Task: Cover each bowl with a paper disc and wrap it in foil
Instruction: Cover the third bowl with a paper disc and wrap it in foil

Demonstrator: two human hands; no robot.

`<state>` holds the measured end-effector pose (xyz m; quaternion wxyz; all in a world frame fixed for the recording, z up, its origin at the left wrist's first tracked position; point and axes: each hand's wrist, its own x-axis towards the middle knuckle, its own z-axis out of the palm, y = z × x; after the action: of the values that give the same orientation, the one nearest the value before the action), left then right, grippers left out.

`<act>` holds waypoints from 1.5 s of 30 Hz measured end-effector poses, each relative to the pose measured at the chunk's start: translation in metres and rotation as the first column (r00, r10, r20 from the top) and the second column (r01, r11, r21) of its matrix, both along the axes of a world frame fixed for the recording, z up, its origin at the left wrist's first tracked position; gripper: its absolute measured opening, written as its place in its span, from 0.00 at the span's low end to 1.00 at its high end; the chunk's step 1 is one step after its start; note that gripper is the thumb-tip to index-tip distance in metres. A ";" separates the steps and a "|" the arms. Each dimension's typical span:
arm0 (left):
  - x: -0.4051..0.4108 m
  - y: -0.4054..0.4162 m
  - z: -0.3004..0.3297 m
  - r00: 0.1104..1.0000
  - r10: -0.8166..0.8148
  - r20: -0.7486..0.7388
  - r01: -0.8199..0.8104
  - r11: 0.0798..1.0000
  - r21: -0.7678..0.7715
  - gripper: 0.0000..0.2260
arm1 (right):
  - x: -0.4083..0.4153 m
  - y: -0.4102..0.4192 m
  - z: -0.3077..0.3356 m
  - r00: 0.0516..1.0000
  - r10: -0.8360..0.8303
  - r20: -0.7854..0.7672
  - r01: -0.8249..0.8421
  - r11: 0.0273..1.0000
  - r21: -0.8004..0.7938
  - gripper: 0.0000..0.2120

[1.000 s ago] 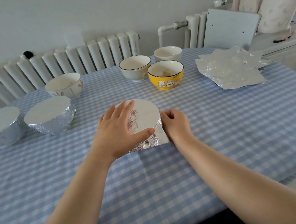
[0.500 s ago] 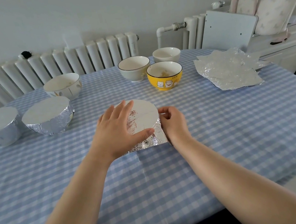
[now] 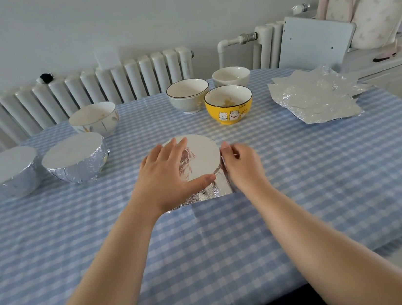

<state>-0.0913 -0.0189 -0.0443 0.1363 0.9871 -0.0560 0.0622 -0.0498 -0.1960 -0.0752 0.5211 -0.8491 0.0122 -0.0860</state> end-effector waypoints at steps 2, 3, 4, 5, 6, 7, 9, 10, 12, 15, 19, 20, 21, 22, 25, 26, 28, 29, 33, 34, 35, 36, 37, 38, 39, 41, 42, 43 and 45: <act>0.000 0.000 0.001 1.000 -0.003 -0.007 0.003 1.000 0.008 0.52 | -0.001 -0.003 0.002 1.000 -0.016 0.005 0.016 1.000 0.019 0.16; 0.000 0.000 0.001 1.000 -0.002 -0.010 0.003 1.000 0.011 0.52 | -0.002 -0.005 0.003 0.999 -0.026 0.024 0.025 0.998 0.061 0.12; 0.000 0.000 0.001 1.000 0.000 -0.014 0.000 1.000 0.013 0.52 | -0.002 -0.007 0.006 0.998 -0.022 0.056 0.015 0.993 0.116 0.09; 0.000 0.000 0.001 1.000 0.004 -0.020 -0.004 1.000 0.018 0.53 | -0.003 -0.007 0.008 0.995 0.009 0.101 -0.024 0.989 0.148 0.09; 0.000 0.000 0.002 1.000 0.010 -0.027 -0.009 1.000 0.025 0.54 | -0.005 -0.006 0.011 0.989 0.065 0.136 -0.084 0.987 0.135 0.12; 0.000 -0.001 0.003 0.999 0.014 -0.033 -0.013 0.999 0.035 0.54 | -0.007 -0.003 0.012 0.980 0.133 0.149 -0.148 0.984 0.096 0.15; -0.001 -0.002 0.004 0.999 0.013 -0.038 -0.011 0.999 0.044 0.55 | -0.009 0.004 0.009 0.970 0.209 0.127 -0.214 0.976 0.029 0.18; -0.001 -0.003 0.004 0.999 0.010 -0.037 -0.009 0.999 0.041 0.55 | -0.009 0.006 0.004 0.972 0.208 0.114 -0.211 0.977 0.019 0.19; -0.002 -0.003 0.005 0.999 0.012 -0.035 -0.011 0.999 0.031 0.56 | -0.011 0.009 -0.001 0.977 0.188 0.104 -0.191 0.981 0.024 0.19; -0.002 -0.001 0.006 0.998 0.013 -0.058 -0.013 1.000 0.002 0.57 | -0.013 0.009 -0.002 0.980 0.177 0.087 -0.184 0.980 0.074 0.19; -0.001 0.006 0.012 0.988 -0.039 -0.151 0.026 0.996 -0.091 0.58 | -0.013 0.008 -0.004 0.992 0.124 0.008 -0.124 0.982 0.144 0.14; -0.002 0.007 0.014 0.984 -0.044 -0.173 0.026 0.994 -0.106 0.58 | -0.012 0.007 -0.005 0.993 0.121 0.000 -0.120 0.981 0.154 0.13; -0.002 0.007 0.016 0.982 -0.039 -0.183 0.019 0.994 -0.112 0.57 | -0.010 0.006 -0.005 0.993 0.122 -0.001 -0.120 0.980 0.160 0.12; -0.002 0.006 0.016 0.984 -0.029 -0.176 0.010 0.994 -0.110 0.55 | -0.008 0.005 -0.004 0.992 0.126 -0.001 -0.124 0.978 0.166 0.11; -0.003 -0.001 0.014 0.995 0.013 -0.102 -0.022 0.995 -0.092 0.51 | -0.001 0.003 -0.003 0.988 0.154 -0.016 -0.147 0.969 0.200 0.11; -0.003 -0.003 0.012 0.995 0.032 -0.090 -0.040 0.996 -0.085 0.51 | 0.001 0.003 -0.002 0.986 0.164 -0.023 -0.155 0.963 0.220 0.10; -0.003 -0.006 0.010 0.993 0.077 -0.092 -0.084 0.994 -0.070 0.53 | 0.007 0.002 0.000 0.982 0.186 -0.041 -0.170 0.953 0.252 0.09; -0.004 -0.008 0.010 0.991 0.101 -0.093 -0.107 0.992 -0.064 0.53 | 0.010 0.002 0.002 0.978 0.201 -0.053 -0.182 0.951 0.250 0.08; -0.009 -0.023 0.011 0.981 0.185 -0.062 -0.187 0.981 -0.041 0.52 | 0.019 -0.004 0.010 0.958 0.275 -0.081 -0.250 0.940 0.234 0.10; -0.011 -0.026 0.011 0.979 0.195 -0.060 -0.197 0.980 -0.028 0.53 | 0.020 -0.004 0.010 0.954 0.290 -0.082 -0.262 0.933 0.247 0.10; -0.013 -0.027 0.011 0.978 0.199 -0.066 -0.200 0.980 -0.011 0.55 | 0.021 -0.005 0.011 0.950 0.300 -0.082 -0.272 0.929 0.249 0.10; -0.015 -0.027 0.012 0.977 0.197 -0.079 -0.197 0.980 0.005 0.57 | 0.021 -0.004 0.011 0.949 0.305 -0.077 -0.279 0.929 0.244 0.09; -0.015 -0.025 0.014 0.977 0.192 -0.095 -0.192 0.981 0.015 0.58 | 0.021 -0.004 0.011 0.950 0.303 -0.071 -0.280 0.932 0.229 0.09; -0.013 -0.022 0.017 0.976 0.189 -0.109 -0.189 0.982 0.013 0.57 | 0.021 -0.004 0.010 0.952 0.300 -0.060 -0.281 0.935 0.218 0.08; -0.011 -0.020 0.020 0.976 0.187 -0.113 -0.188 0.982 0.003 0.56 | 0.021 -0.004 0.010 0.954 0.295 -0.055 -0.278 0.937 0.211 0.08; -0.002 -0.016 0.022 0.981 0.168 -0.093 -0.167 0.986 0.013 0.53 | 0.020 -0.003 0.011 0.956 0.289 -0.054 -0.274 0.942 0.195 0.09; 0.003 -0.014 0.022 0.987 0.143 -0.072 -0.141 0.989 0.033 0.52 | 0.020 -0.003 0.011 0.957 0.287 -0.049 -0.274 0.945 0.177 0.10; 0.007 -0.012 0.022 0.992 0.114 -0.049 -0.111 0.992 0.052 0.49 | 0.020 -0.003 0.011 0.958 0.285 -0.043 -0.276 0.949 0.153 0.10; 0.014 -0.009 0.020 0.997 0.069 -0.019 -0.068 0.996 0.064 0.41 | 0.020 -0.003 0.012 0.958 0.285 -0.034 -0.280 0.953 0.115 0.10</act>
<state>-0.0775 -0.0278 -0.0244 0.1033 0.9929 -0.0228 0.0547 -0.0303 -0.1993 -0.0629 0.5729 -0.8144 -0.0916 0.0116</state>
